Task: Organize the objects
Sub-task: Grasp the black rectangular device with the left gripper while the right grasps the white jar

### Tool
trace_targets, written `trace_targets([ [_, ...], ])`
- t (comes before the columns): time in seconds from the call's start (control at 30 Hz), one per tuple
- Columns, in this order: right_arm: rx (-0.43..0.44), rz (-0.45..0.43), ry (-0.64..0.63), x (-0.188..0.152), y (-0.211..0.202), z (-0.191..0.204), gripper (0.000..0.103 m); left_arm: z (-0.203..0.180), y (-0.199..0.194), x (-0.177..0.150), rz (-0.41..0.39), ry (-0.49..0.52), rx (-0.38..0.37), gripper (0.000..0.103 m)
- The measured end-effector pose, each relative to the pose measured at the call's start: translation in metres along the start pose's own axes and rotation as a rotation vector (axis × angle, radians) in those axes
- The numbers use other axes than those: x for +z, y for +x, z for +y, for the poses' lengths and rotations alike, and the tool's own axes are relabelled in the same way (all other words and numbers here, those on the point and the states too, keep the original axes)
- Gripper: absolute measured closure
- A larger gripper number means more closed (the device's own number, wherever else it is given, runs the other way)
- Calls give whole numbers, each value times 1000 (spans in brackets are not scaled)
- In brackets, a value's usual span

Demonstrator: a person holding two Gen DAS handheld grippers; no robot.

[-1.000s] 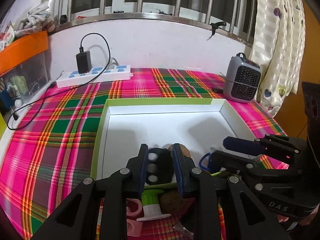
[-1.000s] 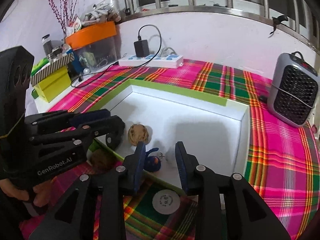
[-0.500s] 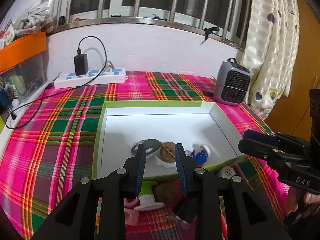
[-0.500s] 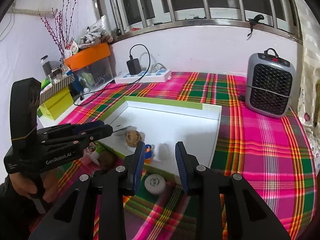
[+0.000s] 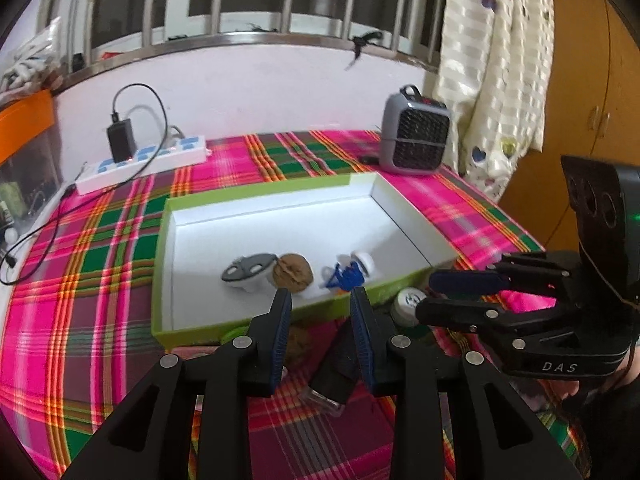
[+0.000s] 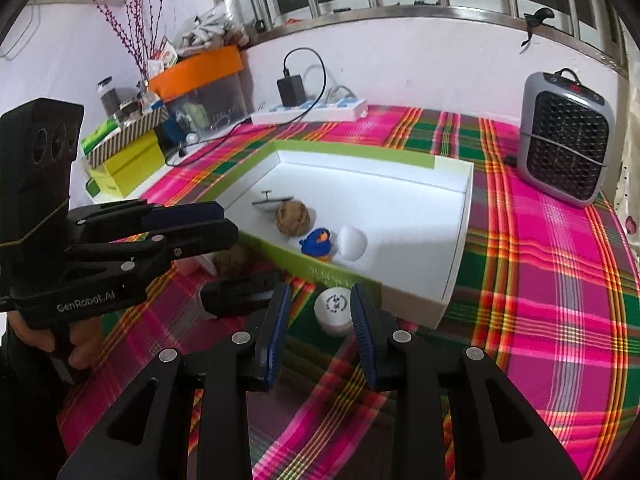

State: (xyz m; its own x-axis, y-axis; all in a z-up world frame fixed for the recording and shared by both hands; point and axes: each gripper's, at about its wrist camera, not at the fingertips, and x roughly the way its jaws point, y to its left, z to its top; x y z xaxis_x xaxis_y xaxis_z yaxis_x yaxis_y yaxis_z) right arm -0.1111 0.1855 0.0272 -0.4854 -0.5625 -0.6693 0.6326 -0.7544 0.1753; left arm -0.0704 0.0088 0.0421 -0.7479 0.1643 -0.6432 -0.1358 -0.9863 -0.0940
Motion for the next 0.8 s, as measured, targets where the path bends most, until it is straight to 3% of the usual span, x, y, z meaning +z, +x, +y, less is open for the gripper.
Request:
trace_targets([
  [0.27, -33, 28, -29, -4, 7, 5, 71, -11, 5, -5, 46, 60, -19, 69],
  [0.8, -73, 88, -13, -4, 18, 0, 71, -23, 23, -18, 152, 136, -24, 68],
])
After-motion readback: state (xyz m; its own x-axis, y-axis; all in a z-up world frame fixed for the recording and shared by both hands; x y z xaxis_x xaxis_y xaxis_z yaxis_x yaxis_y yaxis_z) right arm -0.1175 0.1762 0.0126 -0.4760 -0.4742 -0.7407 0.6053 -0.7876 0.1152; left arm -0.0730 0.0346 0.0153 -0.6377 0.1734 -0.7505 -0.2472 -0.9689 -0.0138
